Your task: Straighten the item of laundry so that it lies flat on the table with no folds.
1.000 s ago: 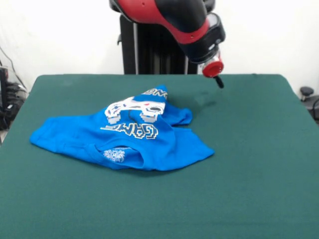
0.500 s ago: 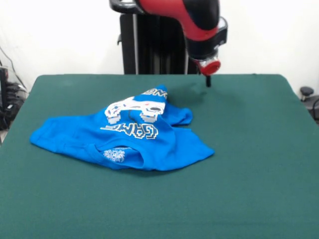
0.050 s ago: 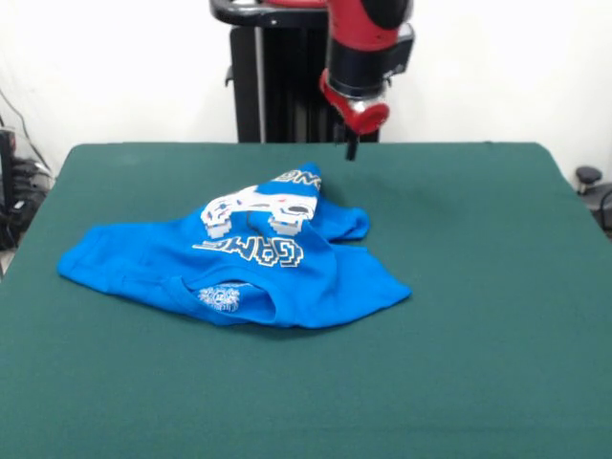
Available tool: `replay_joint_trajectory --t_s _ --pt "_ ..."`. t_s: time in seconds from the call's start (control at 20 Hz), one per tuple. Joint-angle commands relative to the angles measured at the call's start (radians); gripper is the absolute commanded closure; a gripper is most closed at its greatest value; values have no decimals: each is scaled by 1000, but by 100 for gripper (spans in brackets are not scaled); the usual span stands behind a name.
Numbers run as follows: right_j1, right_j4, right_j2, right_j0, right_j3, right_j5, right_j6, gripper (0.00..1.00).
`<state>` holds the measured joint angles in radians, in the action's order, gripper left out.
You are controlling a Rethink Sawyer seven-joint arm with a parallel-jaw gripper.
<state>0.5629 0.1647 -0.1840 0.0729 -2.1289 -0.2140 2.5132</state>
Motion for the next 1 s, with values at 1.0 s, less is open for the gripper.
replay_joint_trajectory --t_s 1.0 --pt "-147 -93 180 166 190 507 125 100"
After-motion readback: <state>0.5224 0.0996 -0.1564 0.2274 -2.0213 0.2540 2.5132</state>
